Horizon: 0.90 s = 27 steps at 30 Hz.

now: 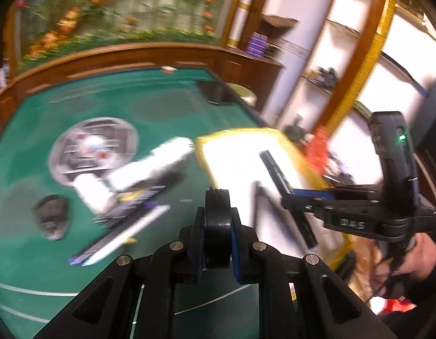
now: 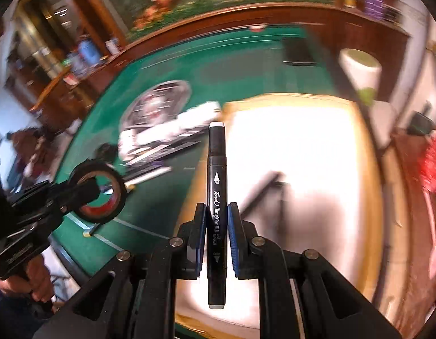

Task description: Organize rigid objects

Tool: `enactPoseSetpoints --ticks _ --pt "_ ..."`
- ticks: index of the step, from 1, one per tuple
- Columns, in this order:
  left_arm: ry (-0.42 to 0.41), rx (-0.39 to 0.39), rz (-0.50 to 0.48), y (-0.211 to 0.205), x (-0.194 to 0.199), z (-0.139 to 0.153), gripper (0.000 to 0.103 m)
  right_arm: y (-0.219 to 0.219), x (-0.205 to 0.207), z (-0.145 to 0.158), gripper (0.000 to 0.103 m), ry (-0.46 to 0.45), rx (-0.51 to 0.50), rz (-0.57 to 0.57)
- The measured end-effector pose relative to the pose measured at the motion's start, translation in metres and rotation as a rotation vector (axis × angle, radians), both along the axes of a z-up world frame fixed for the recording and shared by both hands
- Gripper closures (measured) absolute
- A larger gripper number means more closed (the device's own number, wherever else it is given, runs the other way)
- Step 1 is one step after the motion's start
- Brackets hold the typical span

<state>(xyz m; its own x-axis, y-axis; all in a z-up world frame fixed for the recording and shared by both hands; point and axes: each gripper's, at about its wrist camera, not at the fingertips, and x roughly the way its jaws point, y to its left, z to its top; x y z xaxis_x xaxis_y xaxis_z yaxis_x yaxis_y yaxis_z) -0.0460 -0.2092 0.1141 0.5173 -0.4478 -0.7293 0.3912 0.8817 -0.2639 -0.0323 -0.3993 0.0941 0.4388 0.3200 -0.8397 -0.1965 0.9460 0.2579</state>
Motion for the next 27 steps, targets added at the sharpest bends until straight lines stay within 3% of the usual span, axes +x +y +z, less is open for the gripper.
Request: enactPoseSetpoints --ticks 4,9,18,27 --pt "0.062 -0.061 -0.083 -0.051 0.013 -0.006 0.088 -0.034 -0.001 -0.009 0.089 0.026 -0.052 -0.071" --pt "0.082 -0.012 -0.109 -0.093 0.032 -0.024 0.088 -0.050 0.004 -0.025 0.089 0.071 -0.082 -0.088" --pt "0.135 0.084 -0.064 -0.102 0.062 -0.060 0.088 -0.052 0.009 -0.049 0.089 0.132 -0.097 -0.057" --pt "0.160 0.078 -0.124 -0.113 0.091 -0.067 0.087 -0.044 0.016 -0.059 0.089 0.141 -0.121 -0.069"
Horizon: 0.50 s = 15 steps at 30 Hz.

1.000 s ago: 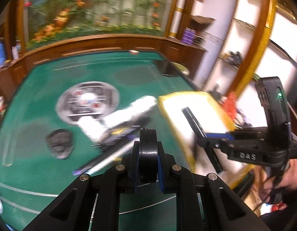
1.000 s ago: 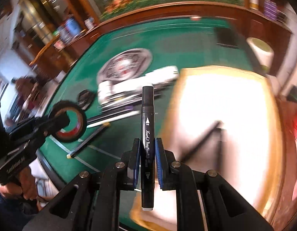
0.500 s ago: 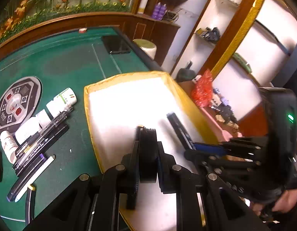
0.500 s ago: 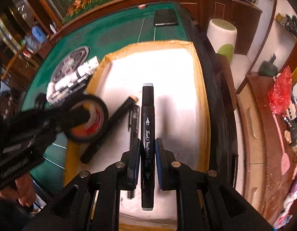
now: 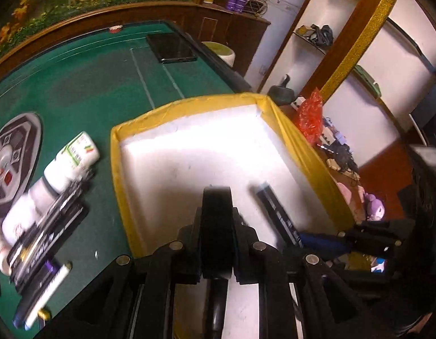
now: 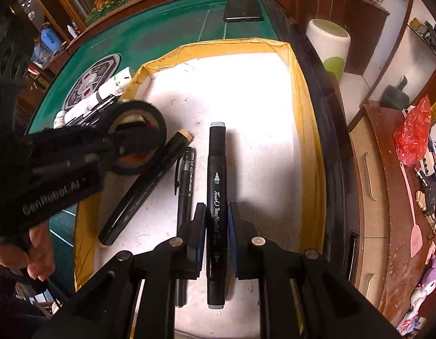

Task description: Organize rigid objects

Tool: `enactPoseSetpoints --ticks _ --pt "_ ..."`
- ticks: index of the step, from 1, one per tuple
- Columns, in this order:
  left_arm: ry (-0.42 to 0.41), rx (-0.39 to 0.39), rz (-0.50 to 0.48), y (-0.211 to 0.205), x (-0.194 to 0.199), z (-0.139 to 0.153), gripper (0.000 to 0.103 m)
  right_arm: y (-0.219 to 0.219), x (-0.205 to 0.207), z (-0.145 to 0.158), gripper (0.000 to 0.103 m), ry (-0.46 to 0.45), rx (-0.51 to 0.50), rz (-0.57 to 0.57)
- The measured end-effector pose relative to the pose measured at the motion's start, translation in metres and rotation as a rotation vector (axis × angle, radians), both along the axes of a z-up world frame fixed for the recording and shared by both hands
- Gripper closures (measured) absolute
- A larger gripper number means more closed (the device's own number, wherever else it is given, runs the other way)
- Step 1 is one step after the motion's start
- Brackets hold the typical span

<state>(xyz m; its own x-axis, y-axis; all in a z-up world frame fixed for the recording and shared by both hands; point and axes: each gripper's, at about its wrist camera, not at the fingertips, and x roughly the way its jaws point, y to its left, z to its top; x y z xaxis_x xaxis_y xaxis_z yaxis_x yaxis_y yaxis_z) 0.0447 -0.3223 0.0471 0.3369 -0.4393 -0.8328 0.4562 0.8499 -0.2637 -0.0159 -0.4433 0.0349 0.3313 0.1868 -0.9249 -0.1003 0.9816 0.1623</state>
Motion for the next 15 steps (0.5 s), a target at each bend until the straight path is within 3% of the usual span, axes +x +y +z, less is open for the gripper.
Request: enactPoseSetpoints --ticks 2,4,5,11,15 --pt "-0.018 0.013 -0.007 -0.002 0.007 0.007 0.074 0.001 0.000 0.000 0.089 -0.008 -0.005 -0.009" --pt "-0.064 0.007 -0.007 -0.002 0.011 0.020 0.043 0.000 0.000 0.000 0.086 -0.008 0.000 -0.019" --pt "-0.087 0.009 0.001 -0.002 0.013 0.027 0.038 0.000 -0.001 0.001 0.083 -0.010 0.005 -0.024" --pt "-0.116 -0.022 0.020 0.018 0.008 0.052 0.037 0.002 -0.011 0.017 0.070 -0.065 0.003 -0.052" --pt "-0.126 -0.049 0.033 0.043 -0.010 0.059 0.037 0.006 -0.017 0.031 0.069 -0.107 0.040 -0.070"
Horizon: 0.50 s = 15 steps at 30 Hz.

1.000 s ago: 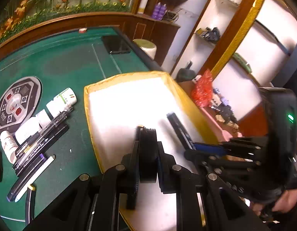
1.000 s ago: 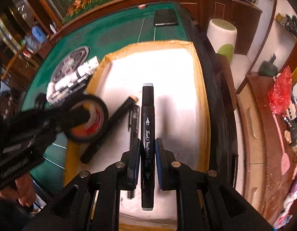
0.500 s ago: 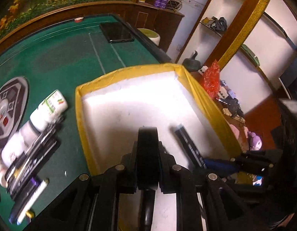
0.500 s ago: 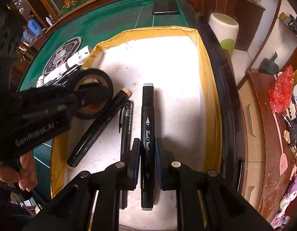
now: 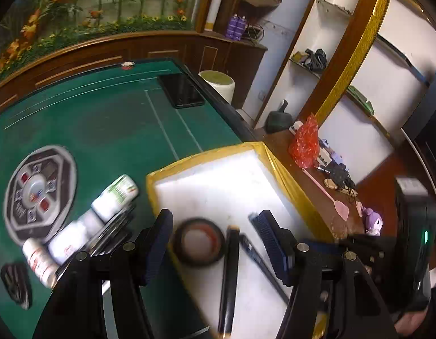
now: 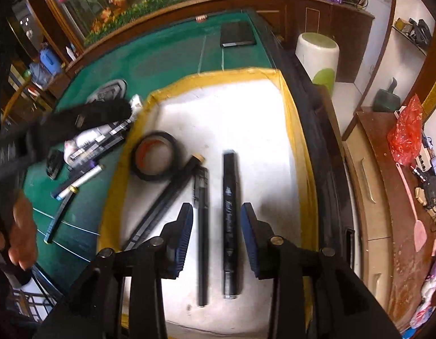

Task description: Organize rigid objects

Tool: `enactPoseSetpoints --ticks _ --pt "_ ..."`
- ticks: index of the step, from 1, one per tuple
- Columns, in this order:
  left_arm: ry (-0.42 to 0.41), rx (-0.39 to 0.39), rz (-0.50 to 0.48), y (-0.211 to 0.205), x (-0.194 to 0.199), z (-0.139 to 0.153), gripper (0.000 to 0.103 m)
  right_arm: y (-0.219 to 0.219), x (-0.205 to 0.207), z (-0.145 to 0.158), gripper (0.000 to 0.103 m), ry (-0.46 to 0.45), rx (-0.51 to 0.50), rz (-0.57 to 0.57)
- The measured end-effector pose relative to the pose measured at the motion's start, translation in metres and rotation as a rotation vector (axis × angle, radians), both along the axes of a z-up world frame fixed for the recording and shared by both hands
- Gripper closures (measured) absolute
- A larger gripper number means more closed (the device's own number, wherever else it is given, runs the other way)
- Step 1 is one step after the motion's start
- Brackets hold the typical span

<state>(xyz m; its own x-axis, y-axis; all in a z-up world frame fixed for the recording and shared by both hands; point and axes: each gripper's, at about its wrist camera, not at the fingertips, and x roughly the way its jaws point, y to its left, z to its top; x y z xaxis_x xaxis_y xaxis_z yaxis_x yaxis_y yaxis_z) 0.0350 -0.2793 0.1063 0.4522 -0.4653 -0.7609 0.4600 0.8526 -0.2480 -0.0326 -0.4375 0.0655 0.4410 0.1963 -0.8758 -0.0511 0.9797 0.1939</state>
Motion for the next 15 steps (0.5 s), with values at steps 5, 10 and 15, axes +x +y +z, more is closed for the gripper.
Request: enactPoseSetpoints --ticks 5,10,15 --pt "-0.016 0.008 0.026 0.035 -0.024 0.002 0.037 0.023 -0.001 0.011 0.069 -0.024 0.032 0.029" --pt "-0.028 0.007 0.106 0.088 -0.042 0.004 0.035 0.056 0.000 0.018 0.069 -0.032 0.043 0.087" --pt "-0.048 0.007 0.262 0.158 -0.055 0.006 0.021 0.090 -0.001 0.022 0.065 -0.032 0.052 0.150"
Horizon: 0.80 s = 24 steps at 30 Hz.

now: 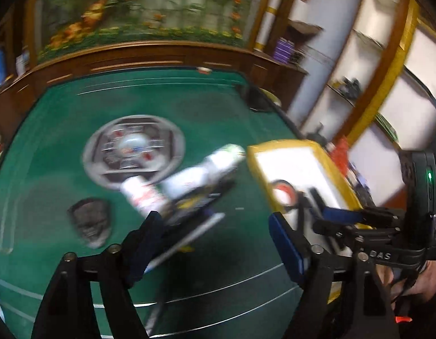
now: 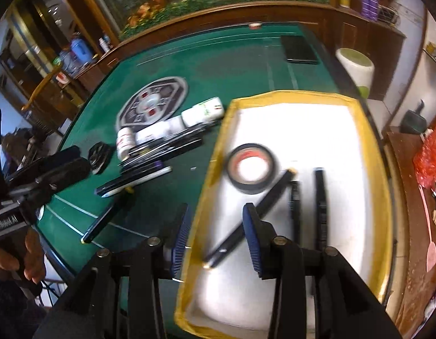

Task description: Organize rigid objects

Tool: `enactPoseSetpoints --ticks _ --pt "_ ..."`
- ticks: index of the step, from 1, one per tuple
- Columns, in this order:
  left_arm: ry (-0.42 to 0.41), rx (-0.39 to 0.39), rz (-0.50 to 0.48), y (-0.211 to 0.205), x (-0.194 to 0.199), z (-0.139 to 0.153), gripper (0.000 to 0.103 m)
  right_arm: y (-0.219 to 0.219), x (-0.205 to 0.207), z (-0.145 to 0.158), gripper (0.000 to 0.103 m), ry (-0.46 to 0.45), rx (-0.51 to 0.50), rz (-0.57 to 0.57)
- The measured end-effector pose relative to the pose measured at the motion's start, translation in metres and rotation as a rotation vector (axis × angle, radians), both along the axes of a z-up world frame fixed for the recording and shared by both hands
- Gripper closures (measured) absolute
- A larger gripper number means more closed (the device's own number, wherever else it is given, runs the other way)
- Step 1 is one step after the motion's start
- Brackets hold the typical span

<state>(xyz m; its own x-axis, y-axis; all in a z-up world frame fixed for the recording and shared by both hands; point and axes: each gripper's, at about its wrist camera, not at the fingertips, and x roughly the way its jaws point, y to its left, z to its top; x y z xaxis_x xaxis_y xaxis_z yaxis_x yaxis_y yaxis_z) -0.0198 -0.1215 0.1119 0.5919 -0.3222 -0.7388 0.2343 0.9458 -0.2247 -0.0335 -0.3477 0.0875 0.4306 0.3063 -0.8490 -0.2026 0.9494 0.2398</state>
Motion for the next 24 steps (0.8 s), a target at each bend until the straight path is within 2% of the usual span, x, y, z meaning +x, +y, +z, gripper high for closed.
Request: enactPoseSetpoints --ticks 4,9,11,14,20,22,24 --pt "0.007 -0.005 0.130 0.051 -0.004 -0.008 0.014 0.022 -0.002 -0.002 0.064 0.010 0.002 0.042" --pt "0.082 0.022 0.252 0.092 0.018 -0.034 0.012 0.038 -0.007 -0.001 0.064 0.015 0.002 0.065" --pt "0.113 0.044 0.264 0.093 0.028 -0.045 0.010 0.041 -0.009 0.000 0.063 0.012 -0.001 0.071" --pt "0.166 0.119 0.258 0.087 0.044 -0.067 0.010 0.043 -0.012 -0.002 0.063 0.017 -0.005 0.064" --pt "0.193 0.224 0.273 0.091 0.072 -0.092 0.010 0.040 -0.020 -0.004 0.063 0.027 -0.014 0.041" --pt "0.214 0.215 0.273 0.097 0.079 -0.102 0.012 0.042 -0.021 -0.005 0.063 0.032 -0.019 0.038" --pt "0.219 0.184 0.270 0.103 0.079 -0.104 0.019 0.047 -0.023 -0.005 0.063 0.035 -0.025 0.042"
